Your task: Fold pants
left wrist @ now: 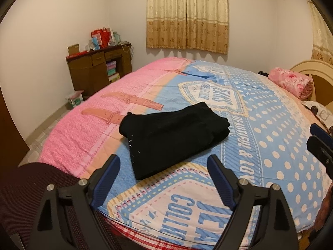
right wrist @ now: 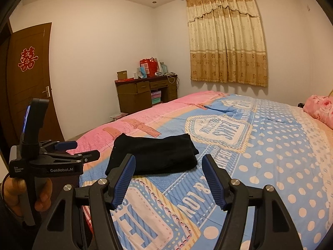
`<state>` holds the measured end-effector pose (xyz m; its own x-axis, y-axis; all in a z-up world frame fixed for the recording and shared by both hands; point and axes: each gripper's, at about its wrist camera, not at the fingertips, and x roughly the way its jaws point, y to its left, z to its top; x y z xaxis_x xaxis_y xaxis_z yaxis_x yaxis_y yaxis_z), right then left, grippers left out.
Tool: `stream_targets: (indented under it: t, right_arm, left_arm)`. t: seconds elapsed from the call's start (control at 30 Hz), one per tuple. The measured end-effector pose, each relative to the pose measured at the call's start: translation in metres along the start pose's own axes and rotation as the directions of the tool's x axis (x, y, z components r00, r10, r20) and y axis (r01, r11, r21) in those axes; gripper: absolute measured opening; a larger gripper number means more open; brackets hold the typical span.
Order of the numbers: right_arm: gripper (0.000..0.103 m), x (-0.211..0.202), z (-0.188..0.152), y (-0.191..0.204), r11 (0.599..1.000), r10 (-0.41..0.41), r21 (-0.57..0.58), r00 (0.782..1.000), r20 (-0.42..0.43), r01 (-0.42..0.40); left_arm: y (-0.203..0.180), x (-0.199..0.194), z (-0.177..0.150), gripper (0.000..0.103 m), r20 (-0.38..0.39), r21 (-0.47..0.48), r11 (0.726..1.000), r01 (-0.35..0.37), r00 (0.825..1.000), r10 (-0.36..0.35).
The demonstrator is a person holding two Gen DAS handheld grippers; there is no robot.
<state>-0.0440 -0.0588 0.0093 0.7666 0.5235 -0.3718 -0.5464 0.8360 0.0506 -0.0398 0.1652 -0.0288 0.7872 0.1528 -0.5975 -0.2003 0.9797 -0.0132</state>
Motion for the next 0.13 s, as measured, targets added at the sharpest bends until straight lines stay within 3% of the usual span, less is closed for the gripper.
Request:
stream_targets:
  t: [0.13]
  right_arm:
    - [0.068, -0.0005, -0.0009, -0.0012, 1.0, 0.002, 0.002, 1.0, -0.002, -0.002]
  left_arm:
    - [-0.0024, 0.0003, 0.0002, 0.088, 0.01, 0.015, 1.0, 0.007, 1.0, -0.007]
